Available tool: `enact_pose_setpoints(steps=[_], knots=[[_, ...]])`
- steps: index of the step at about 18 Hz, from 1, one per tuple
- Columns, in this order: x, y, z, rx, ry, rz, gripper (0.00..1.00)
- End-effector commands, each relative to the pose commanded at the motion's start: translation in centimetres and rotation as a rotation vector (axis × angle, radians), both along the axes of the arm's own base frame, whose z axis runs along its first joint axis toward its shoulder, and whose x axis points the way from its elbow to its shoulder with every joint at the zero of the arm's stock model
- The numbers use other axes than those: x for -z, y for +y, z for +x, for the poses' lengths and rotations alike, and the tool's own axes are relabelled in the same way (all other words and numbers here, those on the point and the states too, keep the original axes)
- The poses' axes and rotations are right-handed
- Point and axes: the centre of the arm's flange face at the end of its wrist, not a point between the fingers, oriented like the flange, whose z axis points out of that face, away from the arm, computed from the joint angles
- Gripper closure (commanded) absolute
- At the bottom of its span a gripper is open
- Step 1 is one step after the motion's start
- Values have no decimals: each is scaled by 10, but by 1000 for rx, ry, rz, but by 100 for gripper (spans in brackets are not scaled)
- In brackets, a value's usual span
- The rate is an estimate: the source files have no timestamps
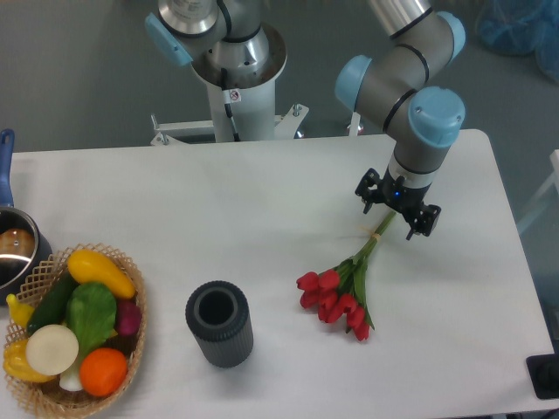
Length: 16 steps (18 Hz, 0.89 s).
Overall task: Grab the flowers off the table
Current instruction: 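Move the open gripper down toward the tulip stems, then lower the gripper around the stems near the blooms and close it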
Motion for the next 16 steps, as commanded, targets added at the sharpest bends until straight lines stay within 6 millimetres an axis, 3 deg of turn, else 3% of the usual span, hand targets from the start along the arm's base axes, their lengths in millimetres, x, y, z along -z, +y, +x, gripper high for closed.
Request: enact_pose_setpoints(steps=[5, 16], knots=[[19, 4, -3, -5, -30, 30, 0], [31, 13, 3, -4, -55, 69, 0]])
